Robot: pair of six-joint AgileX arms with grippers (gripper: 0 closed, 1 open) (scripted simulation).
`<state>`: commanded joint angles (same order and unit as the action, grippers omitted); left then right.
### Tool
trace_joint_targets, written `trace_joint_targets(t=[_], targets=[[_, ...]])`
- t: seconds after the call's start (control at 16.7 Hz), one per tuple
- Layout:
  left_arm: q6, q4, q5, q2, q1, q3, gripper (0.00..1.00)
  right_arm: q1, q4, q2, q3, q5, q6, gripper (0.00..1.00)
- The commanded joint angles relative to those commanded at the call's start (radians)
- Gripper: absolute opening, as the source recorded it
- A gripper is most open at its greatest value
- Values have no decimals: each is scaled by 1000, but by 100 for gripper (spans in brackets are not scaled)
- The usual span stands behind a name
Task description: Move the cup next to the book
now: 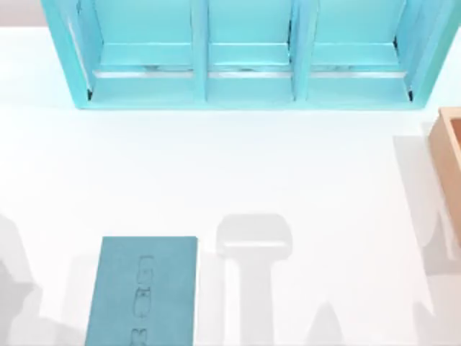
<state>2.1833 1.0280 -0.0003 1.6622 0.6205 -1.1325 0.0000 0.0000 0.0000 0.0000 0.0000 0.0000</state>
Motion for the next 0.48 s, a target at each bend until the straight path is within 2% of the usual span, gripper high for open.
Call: trace_joint_targets(t=[0.24, 0.48], targets=[[-226, 33, -1, -38, -95, -6, 0, 0, 0, 0, 0, 0, 0, 100], [-610, 103, 1, -71, -234, -1, 0, 0, 0, 0, 0, 0, 0, 100]])
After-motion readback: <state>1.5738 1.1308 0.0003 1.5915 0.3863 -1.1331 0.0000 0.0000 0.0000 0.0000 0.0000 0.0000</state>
